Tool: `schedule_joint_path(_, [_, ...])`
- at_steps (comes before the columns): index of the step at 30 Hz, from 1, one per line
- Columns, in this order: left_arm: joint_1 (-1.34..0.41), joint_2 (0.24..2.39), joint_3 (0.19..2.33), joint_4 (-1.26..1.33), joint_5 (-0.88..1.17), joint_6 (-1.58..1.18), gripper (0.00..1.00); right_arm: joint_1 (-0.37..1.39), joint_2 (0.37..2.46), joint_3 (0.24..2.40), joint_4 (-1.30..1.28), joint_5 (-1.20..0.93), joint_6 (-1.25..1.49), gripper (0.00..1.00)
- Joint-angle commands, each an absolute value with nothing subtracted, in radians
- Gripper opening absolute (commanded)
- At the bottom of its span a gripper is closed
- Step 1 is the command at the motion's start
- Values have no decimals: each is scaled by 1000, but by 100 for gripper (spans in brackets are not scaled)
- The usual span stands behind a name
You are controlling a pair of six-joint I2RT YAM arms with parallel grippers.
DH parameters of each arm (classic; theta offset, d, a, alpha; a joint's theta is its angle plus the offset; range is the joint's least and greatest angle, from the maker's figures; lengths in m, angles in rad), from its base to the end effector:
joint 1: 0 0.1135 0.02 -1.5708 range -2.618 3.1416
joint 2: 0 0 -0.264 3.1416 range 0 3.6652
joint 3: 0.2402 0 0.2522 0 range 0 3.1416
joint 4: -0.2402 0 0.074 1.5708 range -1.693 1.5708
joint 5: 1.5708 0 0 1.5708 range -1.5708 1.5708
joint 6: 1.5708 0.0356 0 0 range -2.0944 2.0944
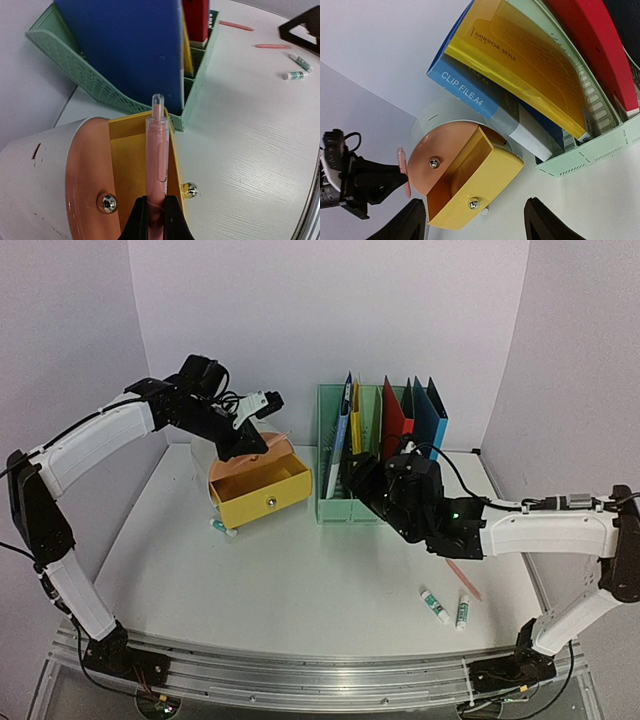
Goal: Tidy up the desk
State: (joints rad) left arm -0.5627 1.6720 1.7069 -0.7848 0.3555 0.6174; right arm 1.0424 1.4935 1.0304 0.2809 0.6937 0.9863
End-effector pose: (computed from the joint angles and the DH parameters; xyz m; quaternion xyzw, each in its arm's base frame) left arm 0.3046 -0.2068 0.3715 0.5608 0.7106 -0.1513 0.3970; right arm 0.1937 0.2867 0.3026 0.1972 0.7286 0.3730 0.5397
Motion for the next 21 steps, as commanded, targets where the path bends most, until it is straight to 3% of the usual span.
schedule_joint_path(1, [-562,1742,1737,-746,203,400,0,1045,1444,1017,271,746,962,69])
schedule_joint_path(6, [-562,1793,1754,-727,141,376,2,1045,1436,1017,259,754,937,70])
schedule_joint_path(15, [-563,1778,1741,-736,147,399,46,967,1371,1049,-58,782,896,71])
schedule_joint_path(21, [-562,1691,1702,-708,279,444,55,793,1219,1029,-407,817,898,60])
